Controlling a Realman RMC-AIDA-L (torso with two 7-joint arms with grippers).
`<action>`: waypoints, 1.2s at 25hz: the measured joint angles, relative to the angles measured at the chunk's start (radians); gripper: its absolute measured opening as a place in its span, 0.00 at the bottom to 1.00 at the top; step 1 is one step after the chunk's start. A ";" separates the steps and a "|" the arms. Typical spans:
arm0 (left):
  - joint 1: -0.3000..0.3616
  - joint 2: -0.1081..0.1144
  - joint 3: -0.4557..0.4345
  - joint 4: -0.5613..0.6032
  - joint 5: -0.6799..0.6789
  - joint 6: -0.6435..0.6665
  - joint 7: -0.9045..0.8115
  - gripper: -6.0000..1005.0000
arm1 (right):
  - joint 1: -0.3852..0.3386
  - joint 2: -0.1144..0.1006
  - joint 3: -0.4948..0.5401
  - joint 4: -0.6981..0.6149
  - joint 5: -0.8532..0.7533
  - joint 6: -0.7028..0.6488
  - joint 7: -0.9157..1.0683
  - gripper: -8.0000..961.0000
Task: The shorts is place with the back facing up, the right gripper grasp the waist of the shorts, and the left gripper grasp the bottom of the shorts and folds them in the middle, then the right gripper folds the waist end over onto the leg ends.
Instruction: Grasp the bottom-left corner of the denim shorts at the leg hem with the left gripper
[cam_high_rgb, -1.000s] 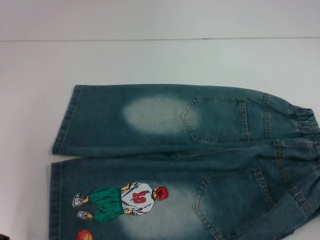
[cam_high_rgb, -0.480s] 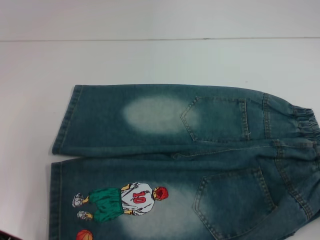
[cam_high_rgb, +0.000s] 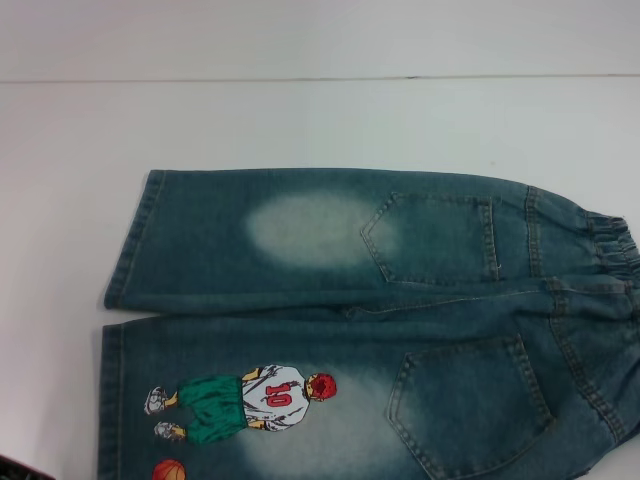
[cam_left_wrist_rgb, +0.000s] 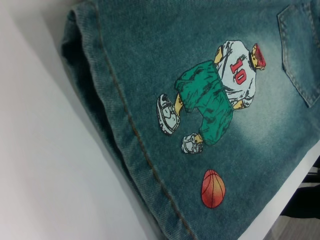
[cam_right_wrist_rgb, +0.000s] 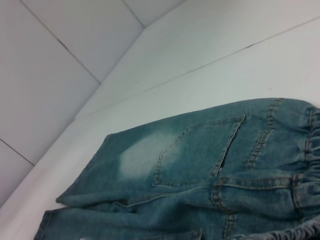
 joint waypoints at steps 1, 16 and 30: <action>0.000 0.000 0.001 0.000 0.000 -0.001 0.000 0.75 | 0.000 0.000 0.001 0.000 0.000 -0.002 0.000 0.08; 0.005 0.002 0.007 0.002 0.000 -0.005 0.001 0.75 | -0.001 0.000 -0.002 0.000 0.004 -0.003 0.000 0.08; 0.008 -0.001 0.019 -0.003 0.000 0.003 0.001 0.75 | -0.001 0.000 -0.002 0.000 0.004 -0.005 0.000 0.08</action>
